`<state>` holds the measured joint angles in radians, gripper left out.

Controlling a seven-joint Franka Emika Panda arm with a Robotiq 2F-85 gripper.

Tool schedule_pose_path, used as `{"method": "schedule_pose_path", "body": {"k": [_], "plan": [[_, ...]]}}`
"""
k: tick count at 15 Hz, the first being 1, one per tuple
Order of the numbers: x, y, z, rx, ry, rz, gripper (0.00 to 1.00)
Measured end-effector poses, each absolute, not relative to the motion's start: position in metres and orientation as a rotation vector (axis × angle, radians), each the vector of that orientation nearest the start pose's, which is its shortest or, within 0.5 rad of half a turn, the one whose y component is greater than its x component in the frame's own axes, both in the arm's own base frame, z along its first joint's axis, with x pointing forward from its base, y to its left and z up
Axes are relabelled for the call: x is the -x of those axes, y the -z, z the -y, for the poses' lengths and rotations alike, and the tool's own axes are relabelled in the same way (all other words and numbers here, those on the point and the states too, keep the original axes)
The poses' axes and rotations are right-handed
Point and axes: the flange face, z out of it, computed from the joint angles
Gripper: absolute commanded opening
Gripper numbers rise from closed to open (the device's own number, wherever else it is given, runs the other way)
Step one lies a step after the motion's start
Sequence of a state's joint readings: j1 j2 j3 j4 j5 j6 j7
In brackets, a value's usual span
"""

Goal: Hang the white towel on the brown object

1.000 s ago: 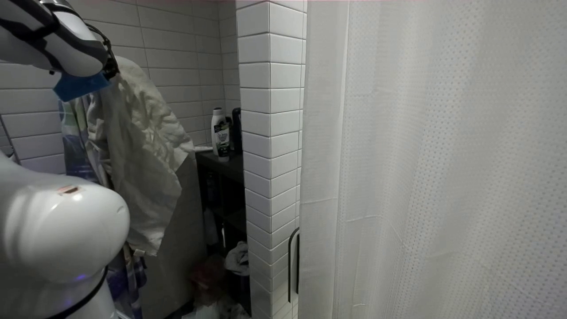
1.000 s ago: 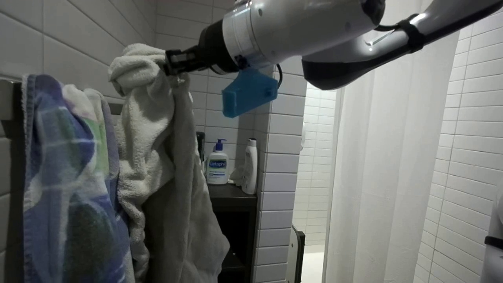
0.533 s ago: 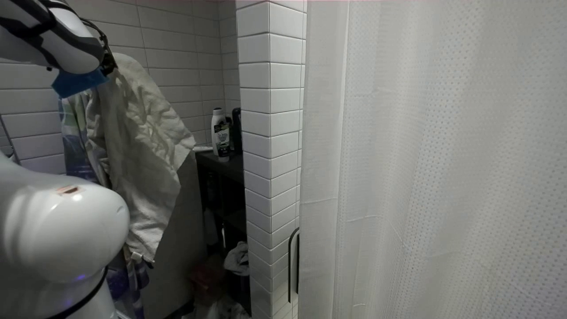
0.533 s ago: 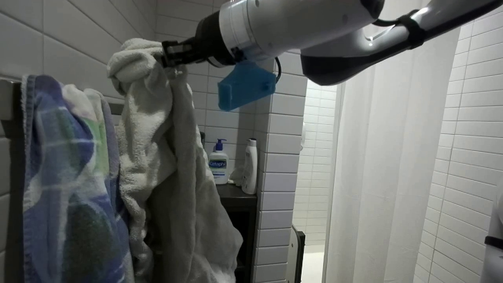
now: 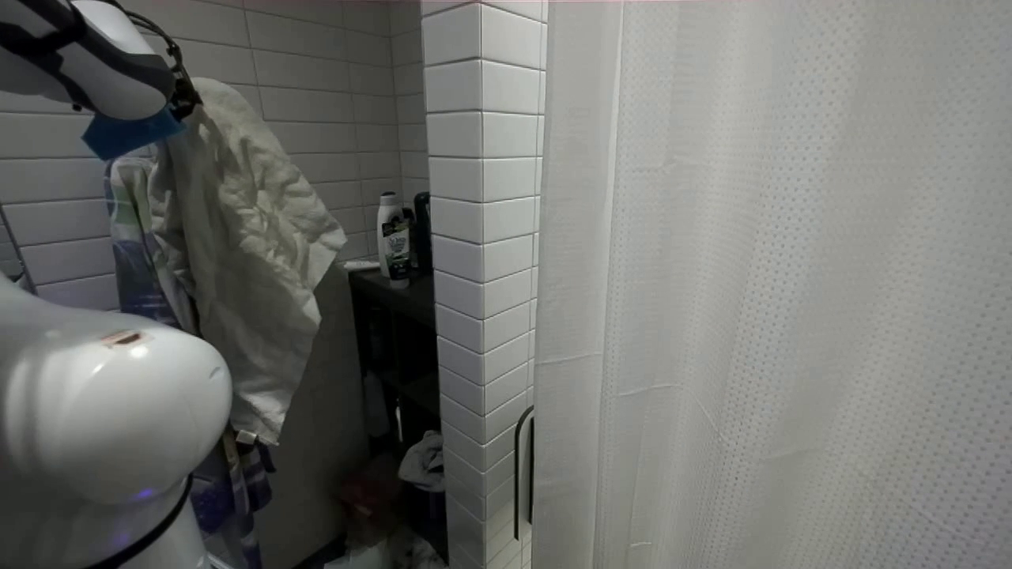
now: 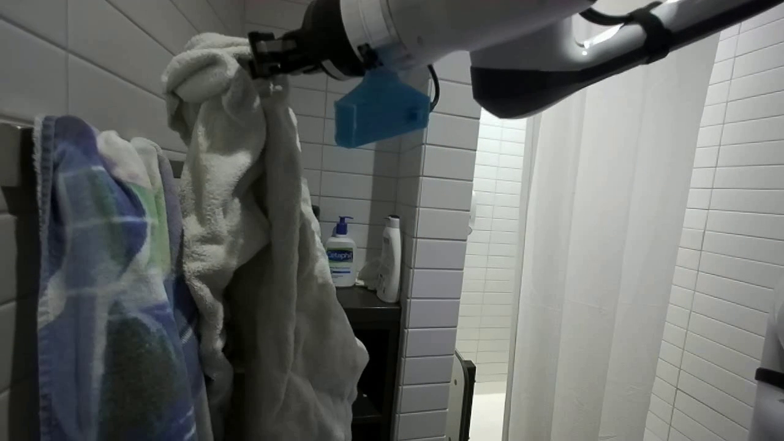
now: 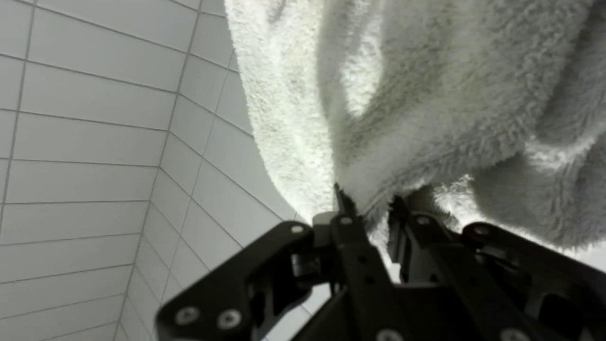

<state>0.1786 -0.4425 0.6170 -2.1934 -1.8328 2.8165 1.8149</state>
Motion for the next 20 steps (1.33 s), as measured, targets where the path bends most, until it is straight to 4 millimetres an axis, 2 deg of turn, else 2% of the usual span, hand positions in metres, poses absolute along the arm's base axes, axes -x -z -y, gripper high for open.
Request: {"method": "schedule_pose_path", "body": {"k": [5, 9, 11, 15, 20], "plan": [[-0.258, -0.591, -0.415, 2.059, 2.129, 0.819, 0.04], [-0.260, -0.586, -0.418, 2.067, 2.115, 0.830, 0.04], [-0.269, -0.580, -0.416, 2.093, 2.098, 0.823, 0.04], [-0.303, -0.562, -0.416, 2.169, 2.049, 0.784, 0.04], [-0.338, -0.539, -0.430, 2.240, 1.966, 0.778, 0.04]]}}
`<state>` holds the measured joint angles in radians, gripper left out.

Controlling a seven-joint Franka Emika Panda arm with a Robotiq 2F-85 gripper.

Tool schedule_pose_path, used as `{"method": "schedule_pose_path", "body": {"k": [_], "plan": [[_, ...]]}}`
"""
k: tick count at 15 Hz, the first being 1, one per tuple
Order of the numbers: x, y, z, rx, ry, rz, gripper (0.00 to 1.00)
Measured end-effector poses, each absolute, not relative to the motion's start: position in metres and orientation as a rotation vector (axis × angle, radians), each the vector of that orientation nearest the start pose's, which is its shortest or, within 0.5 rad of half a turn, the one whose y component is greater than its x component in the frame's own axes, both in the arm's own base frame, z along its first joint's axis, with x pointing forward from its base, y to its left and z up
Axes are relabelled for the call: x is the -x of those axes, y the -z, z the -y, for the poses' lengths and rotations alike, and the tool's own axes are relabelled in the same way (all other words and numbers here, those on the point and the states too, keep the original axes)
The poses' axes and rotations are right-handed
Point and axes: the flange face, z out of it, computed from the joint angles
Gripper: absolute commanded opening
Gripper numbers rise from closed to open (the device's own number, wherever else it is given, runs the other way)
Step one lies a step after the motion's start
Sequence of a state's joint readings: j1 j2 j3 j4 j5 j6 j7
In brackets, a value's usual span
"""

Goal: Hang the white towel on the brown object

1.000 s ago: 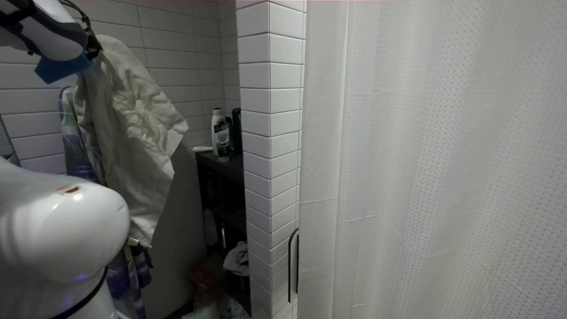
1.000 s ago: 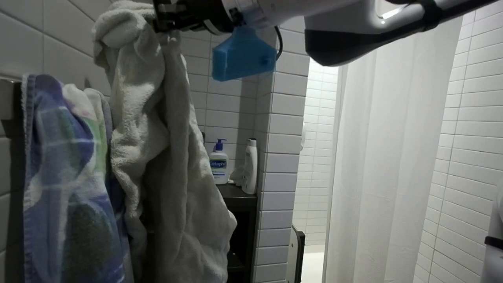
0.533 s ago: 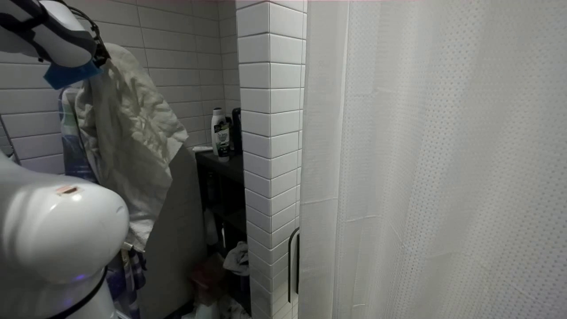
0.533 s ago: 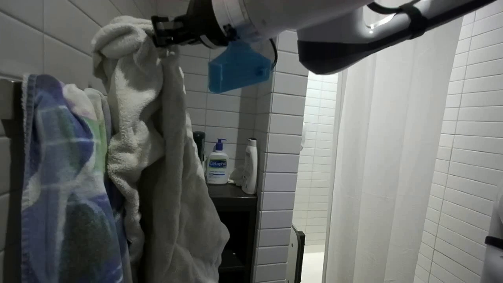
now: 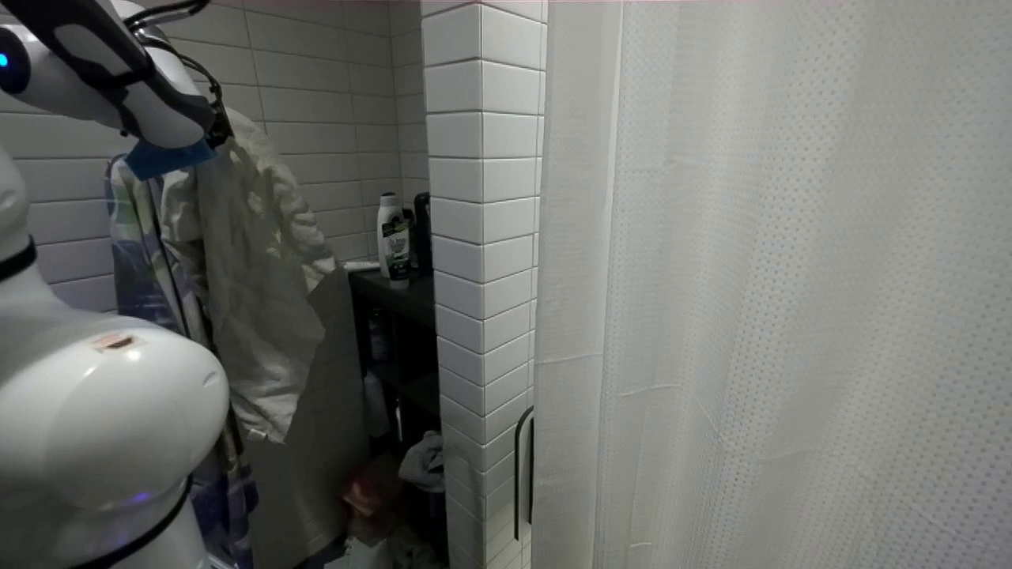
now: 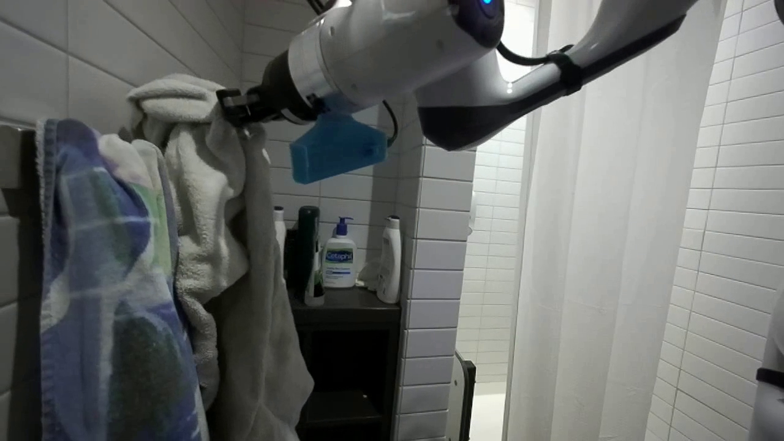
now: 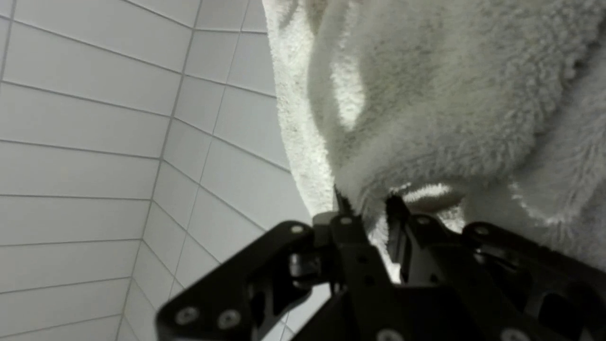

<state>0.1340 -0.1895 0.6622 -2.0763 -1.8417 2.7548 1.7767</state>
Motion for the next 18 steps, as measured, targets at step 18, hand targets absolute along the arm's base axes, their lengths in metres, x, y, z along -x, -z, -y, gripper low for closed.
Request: {"method": "schedule_pose_path", "body": {"k": [18], "plan": [[-0.377, -0.499, -0.437, 2.350, 1.887, 0.819, 0.04]]}}
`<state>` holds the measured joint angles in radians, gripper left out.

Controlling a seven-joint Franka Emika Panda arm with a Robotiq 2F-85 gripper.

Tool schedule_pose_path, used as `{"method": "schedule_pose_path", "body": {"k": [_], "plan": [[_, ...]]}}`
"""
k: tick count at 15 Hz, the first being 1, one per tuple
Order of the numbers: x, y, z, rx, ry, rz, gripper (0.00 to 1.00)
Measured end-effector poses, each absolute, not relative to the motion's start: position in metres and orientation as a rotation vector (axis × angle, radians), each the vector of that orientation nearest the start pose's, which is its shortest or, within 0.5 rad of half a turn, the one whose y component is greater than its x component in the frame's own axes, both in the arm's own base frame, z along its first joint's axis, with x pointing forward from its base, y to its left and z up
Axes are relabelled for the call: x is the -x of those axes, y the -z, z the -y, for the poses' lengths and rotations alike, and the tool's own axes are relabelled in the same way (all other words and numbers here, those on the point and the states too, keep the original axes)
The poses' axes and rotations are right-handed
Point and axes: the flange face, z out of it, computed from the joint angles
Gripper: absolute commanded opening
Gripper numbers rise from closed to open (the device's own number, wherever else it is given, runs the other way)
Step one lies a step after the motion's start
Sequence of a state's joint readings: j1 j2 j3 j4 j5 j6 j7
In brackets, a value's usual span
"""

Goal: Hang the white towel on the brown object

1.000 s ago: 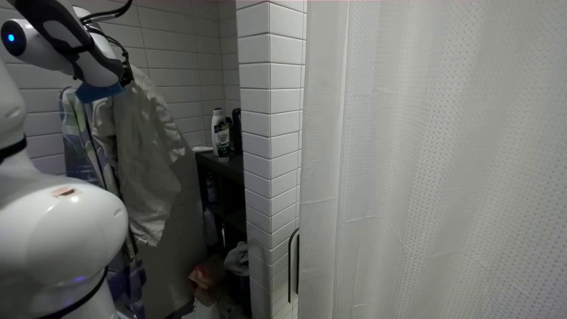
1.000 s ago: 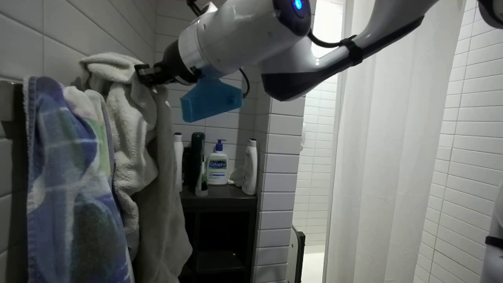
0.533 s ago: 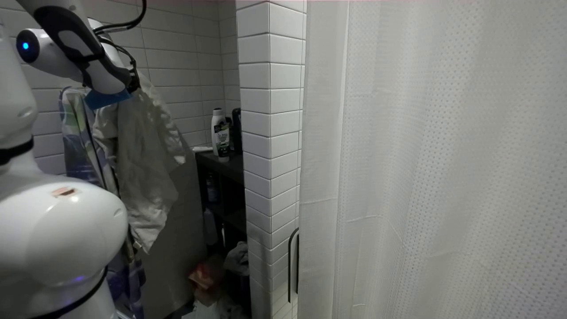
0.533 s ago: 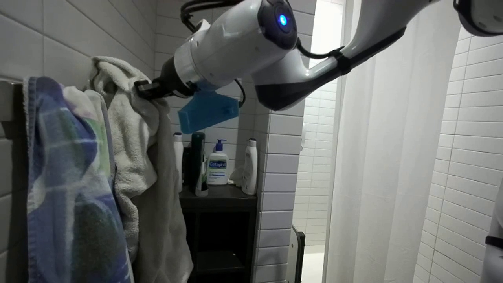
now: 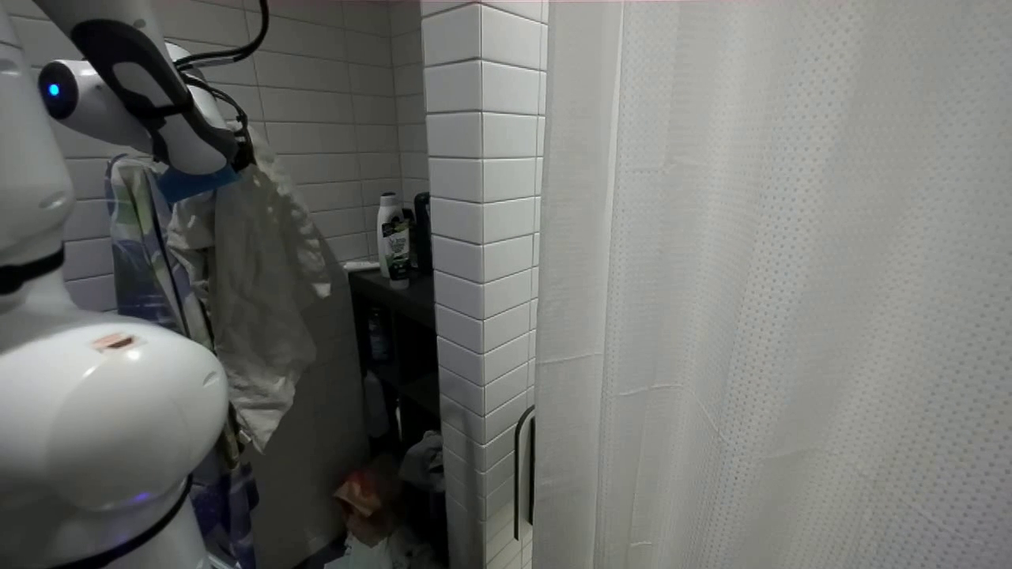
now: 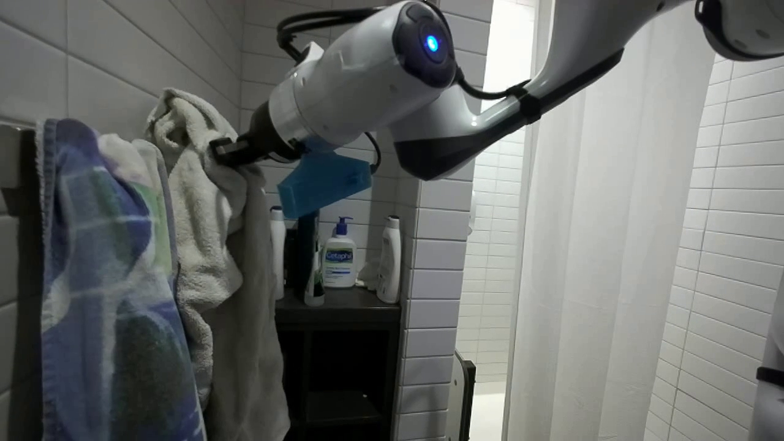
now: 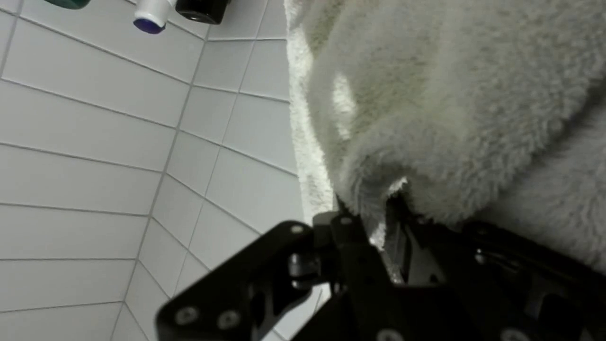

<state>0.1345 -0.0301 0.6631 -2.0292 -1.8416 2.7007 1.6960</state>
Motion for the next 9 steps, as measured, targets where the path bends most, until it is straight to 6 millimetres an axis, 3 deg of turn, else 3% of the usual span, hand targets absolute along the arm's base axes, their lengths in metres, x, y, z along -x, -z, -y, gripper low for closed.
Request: {"method": "schedule_pose_path", "body": {"k": [5, 9], "plan": [[-0.364, -0.505, -0.449, 2.326, 1.940, 0.860, 0.04], [-0.336, -0.513, -0.471, 2.280, 2.018, 0.934, 0.04]]}}
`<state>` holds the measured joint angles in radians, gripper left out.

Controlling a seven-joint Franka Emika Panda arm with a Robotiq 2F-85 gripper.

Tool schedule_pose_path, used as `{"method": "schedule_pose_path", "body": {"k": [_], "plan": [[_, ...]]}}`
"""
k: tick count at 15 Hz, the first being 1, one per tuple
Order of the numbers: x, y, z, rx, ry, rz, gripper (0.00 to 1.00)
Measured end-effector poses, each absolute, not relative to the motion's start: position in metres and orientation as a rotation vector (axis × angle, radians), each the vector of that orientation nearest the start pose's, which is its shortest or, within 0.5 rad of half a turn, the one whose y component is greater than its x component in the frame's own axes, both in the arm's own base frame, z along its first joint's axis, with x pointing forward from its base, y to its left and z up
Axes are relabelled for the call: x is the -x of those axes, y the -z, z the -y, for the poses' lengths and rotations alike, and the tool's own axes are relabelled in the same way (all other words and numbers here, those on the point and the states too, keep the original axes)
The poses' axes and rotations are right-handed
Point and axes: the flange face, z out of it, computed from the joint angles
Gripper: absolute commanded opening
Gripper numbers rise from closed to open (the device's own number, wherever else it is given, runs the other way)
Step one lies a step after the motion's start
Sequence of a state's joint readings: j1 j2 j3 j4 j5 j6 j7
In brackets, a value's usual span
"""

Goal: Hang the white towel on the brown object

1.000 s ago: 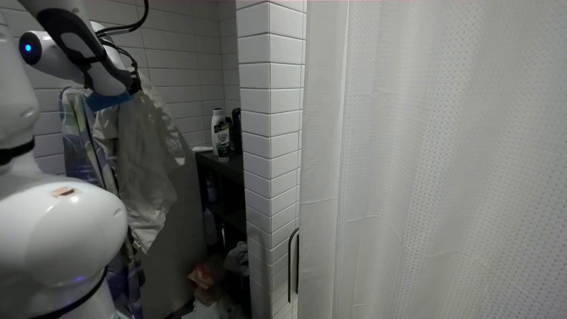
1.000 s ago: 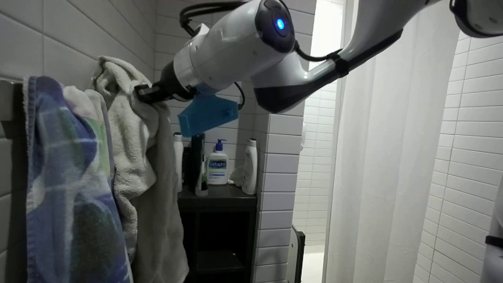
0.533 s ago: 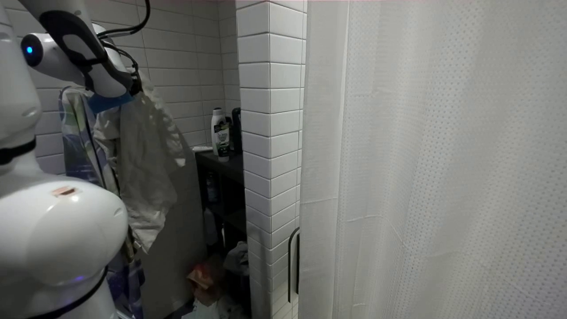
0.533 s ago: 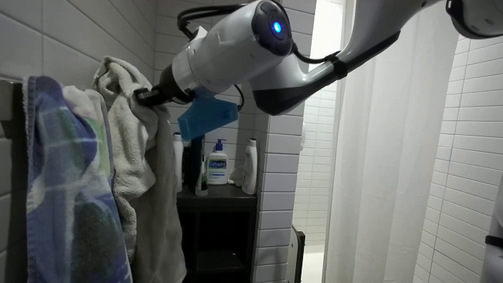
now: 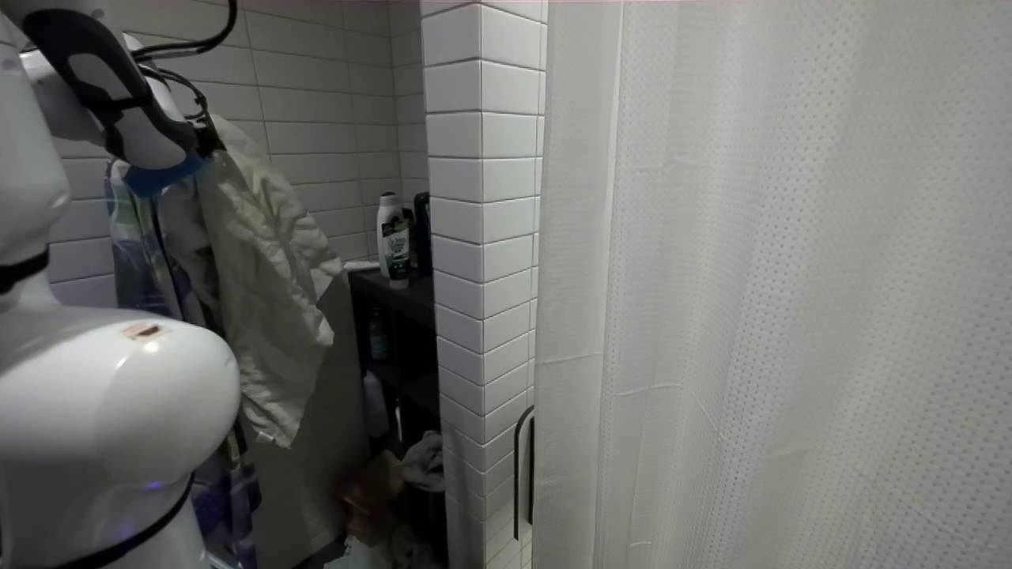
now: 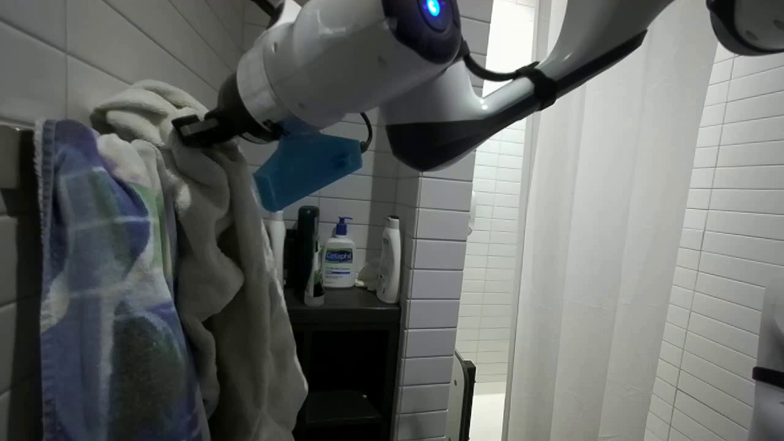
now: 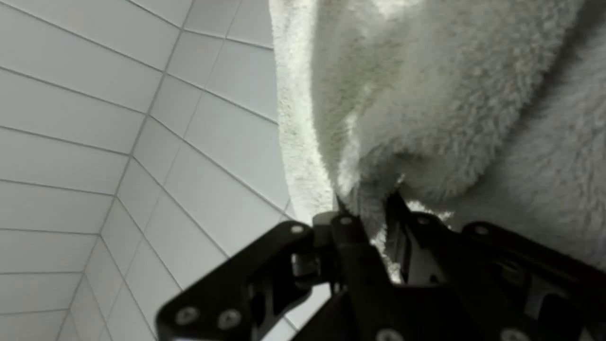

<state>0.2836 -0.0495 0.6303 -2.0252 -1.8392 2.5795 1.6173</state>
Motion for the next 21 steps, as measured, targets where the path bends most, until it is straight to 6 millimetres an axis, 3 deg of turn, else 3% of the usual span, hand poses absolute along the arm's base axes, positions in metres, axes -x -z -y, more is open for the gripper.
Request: {"method": "schedule_pose_path", "body": {"k": [3, 5, 12, 21], "plan": [[-0.310, -0.510, -0.490, 2.241, 2.026, 0.998, 0.04], [-0.306, -0.507, -0.493, 2.239, 2.019, 1.014, 0.04], [-0.330, -0.500, -0.479, 2.291, 2.011, 1.000, 0.04], [-0.337, -0.501, -0.472, 2.290, 1.969, 1.009, 0.04]]}}
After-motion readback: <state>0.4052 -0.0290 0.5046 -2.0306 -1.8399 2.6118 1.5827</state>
